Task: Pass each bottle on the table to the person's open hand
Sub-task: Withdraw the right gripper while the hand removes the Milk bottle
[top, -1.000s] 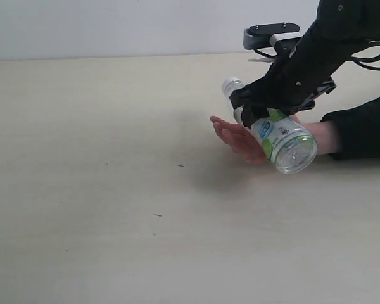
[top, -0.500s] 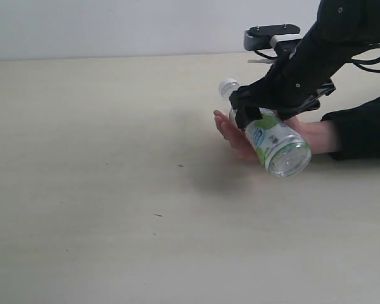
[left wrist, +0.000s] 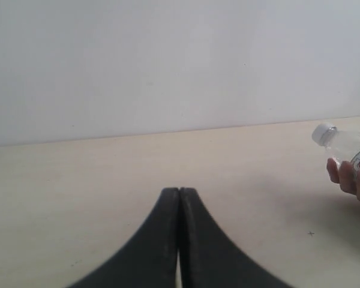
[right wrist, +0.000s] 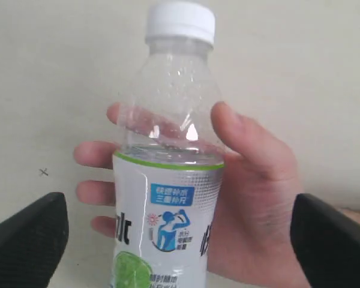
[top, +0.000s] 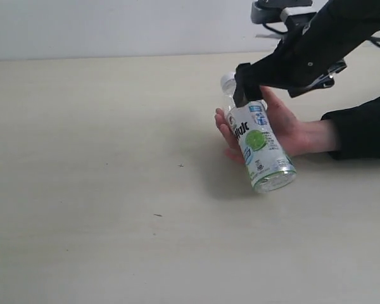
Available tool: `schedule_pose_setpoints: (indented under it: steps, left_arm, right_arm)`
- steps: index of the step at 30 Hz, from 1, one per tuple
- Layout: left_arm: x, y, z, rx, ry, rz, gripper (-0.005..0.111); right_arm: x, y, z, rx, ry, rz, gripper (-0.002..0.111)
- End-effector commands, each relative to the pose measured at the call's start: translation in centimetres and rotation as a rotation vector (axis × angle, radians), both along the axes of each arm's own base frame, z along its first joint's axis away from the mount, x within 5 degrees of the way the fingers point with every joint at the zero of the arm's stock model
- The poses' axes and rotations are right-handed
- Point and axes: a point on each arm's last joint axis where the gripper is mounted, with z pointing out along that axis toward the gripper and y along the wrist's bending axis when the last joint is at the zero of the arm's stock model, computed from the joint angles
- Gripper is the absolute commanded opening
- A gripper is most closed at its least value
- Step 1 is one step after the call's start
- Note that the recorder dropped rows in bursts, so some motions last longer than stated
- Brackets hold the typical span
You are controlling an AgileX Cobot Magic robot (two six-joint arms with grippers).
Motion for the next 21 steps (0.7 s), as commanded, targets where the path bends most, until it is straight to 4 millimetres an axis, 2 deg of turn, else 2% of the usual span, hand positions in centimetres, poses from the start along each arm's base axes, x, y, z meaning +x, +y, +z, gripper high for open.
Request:
schedule_pose_setpoints:
  steps: [1, 3, 5, 8, 9, 11, 12, 16, 19, 21]
  left_arm:
    - [0.0, 0.0, 0.0, -0.010, -0.004, 0.001, 0.000]
    - [0.0, 0.0, 0.0, -0.010, -0.004, 0.001, 0.000]
    - [0.0, 0.0, 0.0, -0.010, -0.004, 0.001, 0.000]
    - [0.0, 0.0, 0.0, -0.010, -0.004, 0.001, 0.000]
    - [0.0, 0.0, 0.0, -0.010, -0.004, 0.001, 0.000]
    - [0.0, 0.0, 0.0, -0.010, -0.004, 0.001, 0.000]
    - [0.0, 0.0, 0.0, -0.010, -0.004, 0.001, 0.000]
    - [0.0, 0.0, 0.0, -0.010, -0.004, 0.001, 0.000]
    - [0.0, 0.0, 0.0, -0.010, -0.004, 0.001, 0.000]
    - [0.0, 0.0, 0.0, -0.010, -0.004, 0.001, 0.000]
  right_arm:
    - [-1.9, -1.0, 5.2, 0.012, -0.131, 0.022, 0.094]
    - [-3.1, -1.5, 7.1, 0.006, -0.174, 0.032, 0.086]
    - [-4.4, -2.1, 9.0, -0.008, -0.209, 0.044, 0.072]
    - [-7.1, -3.1, 11.5, -0.004, -0.272, 0.042, 0.038]
    - [-8.2, -3.5, 11.9, 0.003, -0.287, 0.039, 0.021]
    - [-10.3, -4.3, 12.1, 0.016, -0.303, 0.028, 0.001]
    - [-11.8, -4.8, 12.1, 0.022, -0.316, 0.026, 0.001]
    - [-17.1, -6.6, 9.6, 0.022, -0.323, 0.026, 0.000]
    - [-21.1, -8.0, 7.8, 0.065, -0.420, 0.012, 0.000]
    - [-23.1, -8.8, 6.6, 0.102, -0.536, -0.003, 0.000]
